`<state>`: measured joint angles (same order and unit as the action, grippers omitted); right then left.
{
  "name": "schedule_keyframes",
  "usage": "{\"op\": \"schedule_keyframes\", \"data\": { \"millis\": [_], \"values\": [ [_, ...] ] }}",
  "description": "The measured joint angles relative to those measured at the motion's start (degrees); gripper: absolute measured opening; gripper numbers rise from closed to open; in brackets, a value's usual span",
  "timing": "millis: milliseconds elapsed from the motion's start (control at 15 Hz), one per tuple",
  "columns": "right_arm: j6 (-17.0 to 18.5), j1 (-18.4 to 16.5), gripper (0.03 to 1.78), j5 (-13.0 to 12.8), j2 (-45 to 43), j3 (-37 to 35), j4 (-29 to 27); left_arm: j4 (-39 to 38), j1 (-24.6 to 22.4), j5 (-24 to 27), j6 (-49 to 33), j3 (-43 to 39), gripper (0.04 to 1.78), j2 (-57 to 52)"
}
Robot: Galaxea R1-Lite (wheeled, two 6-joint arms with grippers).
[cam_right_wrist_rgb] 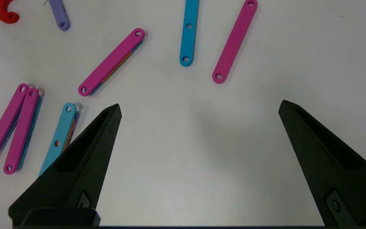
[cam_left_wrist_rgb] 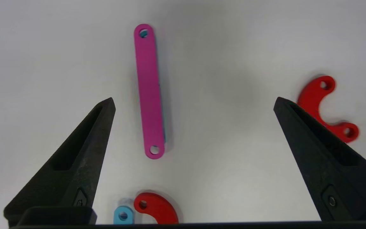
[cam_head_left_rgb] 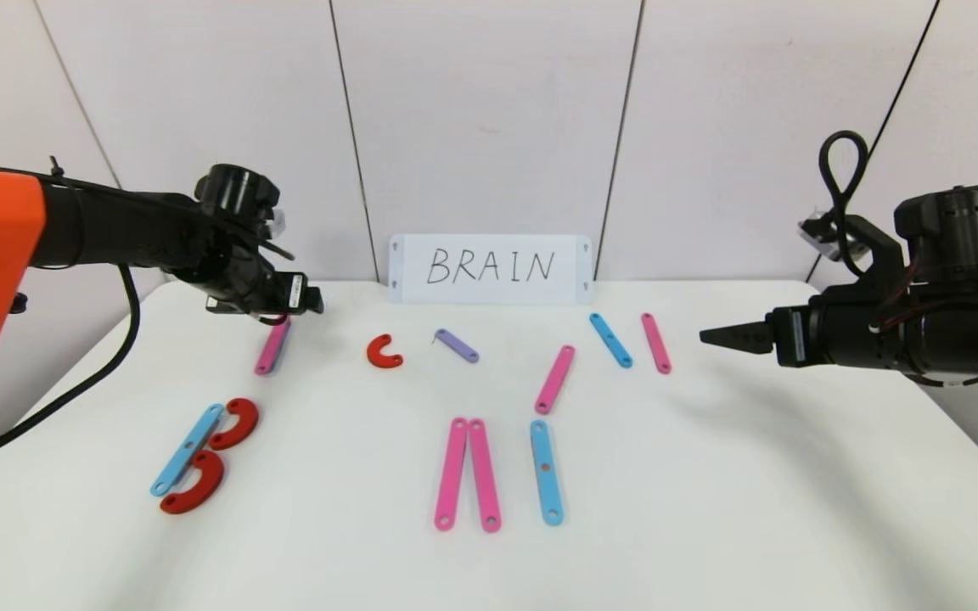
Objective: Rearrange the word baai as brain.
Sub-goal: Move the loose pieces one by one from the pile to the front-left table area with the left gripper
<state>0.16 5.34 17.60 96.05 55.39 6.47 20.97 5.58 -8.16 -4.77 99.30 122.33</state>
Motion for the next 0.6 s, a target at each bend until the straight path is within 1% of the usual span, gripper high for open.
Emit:
{"op": "schedule_keyframes", "data": {
  "millis": [333,600],
  "values": [
    [0.1,-0.2,1.73,0.0,0.2,0.1,0.0,0.2,-4.3,0.1,0.1,1.9,1.74,5.6],
    [0.1,-0.2,1.73,-0.1,0.3,0.1,0.0,0.0,-5.5,0.4,0.1,2.2,1.74,8.5]
  ]
}}
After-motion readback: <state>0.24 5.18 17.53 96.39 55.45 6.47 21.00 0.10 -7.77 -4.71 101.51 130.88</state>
